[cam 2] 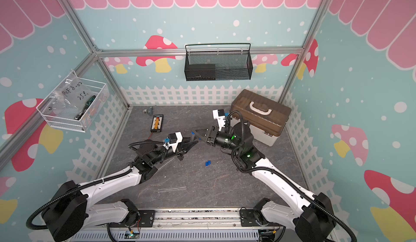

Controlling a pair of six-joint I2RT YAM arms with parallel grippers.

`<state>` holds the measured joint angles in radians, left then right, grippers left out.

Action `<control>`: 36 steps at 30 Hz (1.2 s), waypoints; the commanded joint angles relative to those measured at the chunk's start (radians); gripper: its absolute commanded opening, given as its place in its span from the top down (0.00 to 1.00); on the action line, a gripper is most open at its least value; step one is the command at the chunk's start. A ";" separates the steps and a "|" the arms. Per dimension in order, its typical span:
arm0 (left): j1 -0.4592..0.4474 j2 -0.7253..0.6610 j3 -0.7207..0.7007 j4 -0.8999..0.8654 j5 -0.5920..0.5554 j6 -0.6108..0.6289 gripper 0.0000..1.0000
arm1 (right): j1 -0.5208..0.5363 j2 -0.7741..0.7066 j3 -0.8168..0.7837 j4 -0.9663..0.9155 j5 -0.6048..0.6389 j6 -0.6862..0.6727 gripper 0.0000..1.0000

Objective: Insert stoppers into test tubes
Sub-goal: Insert the stopper into the test tube.

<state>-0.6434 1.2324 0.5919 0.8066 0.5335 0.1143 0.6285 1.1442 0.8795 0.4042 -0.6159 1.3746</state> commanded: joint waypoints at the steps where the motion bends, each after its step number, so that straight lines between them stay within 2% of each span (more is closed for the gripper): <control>1: -0.018 -0.125 0.140 0.410 0.010 0.020 1.00 | 0.026 0.120 -0.125 -0.447 -0.027 0.004 0.72; 10: -0.018 -0.124 0.136 0.409 0.001 0.028 1.00 | 0.025 0.127 -0.132 -0.471 -0.006 0.007 0.71; 17: -0.018 -0.131 0.089 0.300 -0.032 0.101 1.00 | 0.023 0.098 -0.079 -0.500 0.020 -0.033 0.62; 23: -0.016 -0.124 0.048 0.007 -0.060 0.184 1.00 | -0.014 0.021 0.051 -0.502 0.022 -0.110 0.55; 27: -0.016 -0.104 0.050 -0.168 -0.060 0.191 1.00 | -0.070 -0.016 0.156 -0.456 -0.039 -0.135 0.46; 31: -0.018 -0.078 0.111 -0.455 -0.047 0.194 1.00 | -0.113 -0.034 0.249 -0.409 -0.111 -0.166 0.39; 34: -0.018 -0.058 0.166 -0.666 -0.047 0.194 1.00 | -0.149 -0.069 0.256 -0.433 -0.105 -0.197 0.38; 36: -0.016 -0.039 0.212 -0.805 -0.056 0.197 1.00 | -0.178 -0.101 0.243 -0.542 -0.049 -0.276 0.42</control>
<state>-0.6571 1.1698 0.7490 0.2802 0.4679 0.2890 0.4774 1.0866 1.1156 -0.0246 -0.6872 1.1870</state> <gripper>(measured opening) 0.174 0.588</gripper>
